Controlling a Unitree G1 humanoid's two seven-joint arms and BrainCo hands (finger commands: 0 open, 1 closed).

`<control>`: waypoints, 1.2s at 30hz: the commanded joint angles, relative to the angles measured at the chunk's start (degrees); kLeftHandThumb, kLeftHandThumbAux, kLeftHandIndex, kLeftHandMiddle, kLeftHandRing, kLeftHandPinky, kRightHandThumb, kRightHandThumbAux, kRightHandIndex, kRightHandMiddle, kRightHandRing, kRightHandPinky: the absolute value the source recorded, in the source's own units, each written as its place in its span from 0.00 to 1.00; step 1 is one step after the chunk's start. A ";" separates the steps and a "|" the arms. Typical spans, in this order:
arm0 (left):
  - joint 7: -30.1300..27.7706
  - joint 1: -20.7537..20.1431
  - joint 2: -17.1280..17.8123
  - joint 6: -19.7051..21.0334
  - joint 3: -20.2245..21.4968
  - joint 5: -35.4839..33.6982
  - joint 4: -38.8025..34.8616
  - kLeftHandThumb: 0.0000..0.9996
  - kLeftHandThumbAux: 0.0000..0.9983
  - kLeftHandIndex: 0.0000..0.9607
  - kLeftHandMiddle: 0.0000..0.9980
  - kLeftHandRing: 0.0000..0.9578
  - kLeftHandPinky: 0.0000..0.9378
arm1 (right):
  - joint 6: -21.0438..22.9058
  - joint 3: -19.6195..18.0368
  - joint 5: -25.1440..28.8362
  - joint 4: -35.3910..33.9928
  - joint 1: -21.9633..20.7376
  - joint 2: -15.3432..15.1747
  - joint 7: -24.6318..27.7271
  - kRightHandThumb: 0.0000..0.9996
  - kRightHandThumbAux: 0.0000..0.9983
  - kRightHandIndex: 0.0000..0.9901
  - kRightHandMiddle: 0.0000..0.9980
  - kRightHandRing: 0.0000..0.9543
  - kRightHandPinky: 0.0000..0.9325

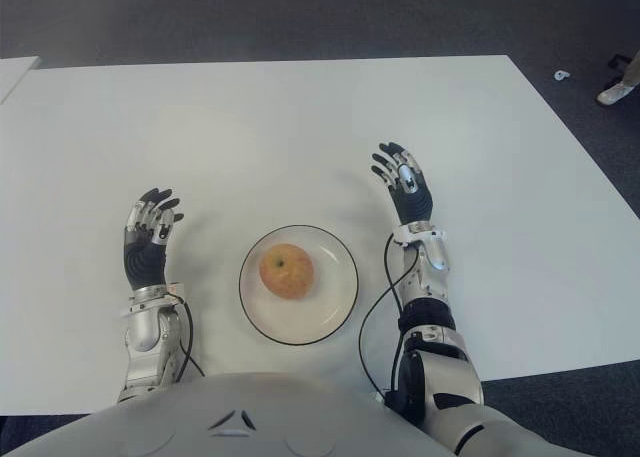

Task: Put the apples into the plate.

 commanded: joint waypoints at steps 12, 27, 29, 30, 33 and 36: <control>-0.84 -0.07 0.76 3.06 1.62 0.11 0.58 0.36 0.53 0.21 0.24 0.30 0.37 | -6.25 -0.63 -6.19 12.50 -1.54 0.73 -4.10 0.28 0.54 0.17 0.22 0.25 0.29; -2.86 0.28 0.65 3.89 1.44 -1.25 -0.44 0.36 0.51 0.20 0.23 0.31 0.37 | -10.72 1.15 -8.33 7.14 2.09 3.24 -4.34 0.29 0.55 0.17 0.23 0.25 0.28; -3.25 0.35 0.60 3.99 1.43 -1.63 -0.62 0.36 0.51 0.20 0.23 0.31 0.37 | -10.80 1.56 -8.77 5.79 2.96 3.61 -4.70 0.29 0.54 0.16 0.23 0.24 0.28; -3.47 0.39 0.57 4.02 1.40 -1.87 -0.70 0.36 0.51 0.20 0.23 0.31 0.37 | -10.92 1.80 -9.05 5.05 3.48 3.84 -4.90 0.29 0.54 0.16 0.23 0.24 0.28; -4.21 0.45 0.49 4.08 1.38 -2.64 -0.97 0.35 0.51 0.20 0.23 0.31 0.37 | -10.77 2.48 -10.09 2.73 5.18 4.31 -5.81 0.30 0.55 0.16 0.23 0.24 0.28; -4.61 0.50 0.42 4.07 1.48 -2.98 -1.08 0.36 0.51 0.20 0.23 0.31 0.37 | -10.39 2.91 -10.69 1.43 6.13 4.48 -6.63 0.31 0.55 0.16 0.23 0.24 0.29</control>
